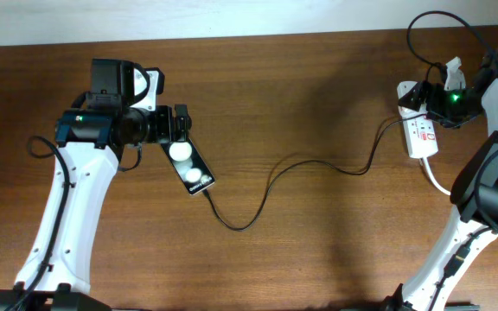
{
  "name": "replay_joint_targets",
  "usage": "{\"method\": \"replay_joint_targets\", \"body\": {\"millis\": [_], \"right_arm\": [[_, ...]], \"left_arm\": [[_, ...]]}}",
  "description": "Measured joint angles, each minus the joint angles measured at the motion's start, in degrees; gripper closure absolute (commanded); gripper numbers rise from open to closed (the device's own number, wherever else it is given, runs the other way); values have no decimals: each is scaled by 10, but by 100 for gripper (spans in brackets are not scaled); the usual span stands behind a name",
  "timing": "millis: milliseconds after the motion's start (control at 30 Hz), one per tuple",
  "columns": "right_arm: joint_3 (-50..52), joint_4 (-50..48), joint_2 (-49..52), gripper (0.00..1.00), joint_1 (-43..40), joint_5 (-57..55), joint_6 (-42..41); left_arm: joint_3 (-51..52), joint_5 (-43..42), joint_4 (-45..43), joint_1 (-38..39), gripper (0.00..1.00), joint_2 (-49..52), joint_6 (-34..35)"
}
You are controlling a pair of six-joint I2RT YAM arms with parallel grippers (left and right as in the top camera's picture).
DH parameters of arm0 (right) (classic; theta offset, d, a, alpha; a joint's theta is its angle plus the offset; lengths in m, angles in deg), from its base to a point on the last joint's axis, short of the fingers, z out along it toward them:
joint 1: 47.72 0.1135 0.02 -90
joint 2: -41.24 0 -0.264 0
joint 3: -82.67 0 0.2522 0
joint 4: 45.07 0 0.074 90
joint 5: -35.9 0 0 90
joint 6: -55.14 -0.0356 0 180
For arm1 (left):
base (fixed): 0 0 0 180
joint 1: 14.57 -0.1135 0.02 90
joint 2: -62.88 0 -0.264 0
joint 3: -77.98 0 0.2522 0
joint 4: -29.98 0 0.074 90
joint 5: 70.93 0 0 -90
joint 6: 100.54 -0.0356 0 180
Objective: Plug charger to phone and switch on socket
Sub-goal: 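Press the red socket switch down with the right gripper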
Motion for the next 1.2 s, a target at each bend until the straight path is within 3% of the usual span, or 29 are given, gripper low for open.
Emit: {"method": "replay_joint_targets", "body": {"millis": [1000,1200], "right_arm": [[31,-26,-13,1,1,13,-28],[17,35,-14,1,-3,0,-57]], "left_arm": [[0,0,-3,0,1,0,0],[0,0,-5,0,1,0,0]]}}
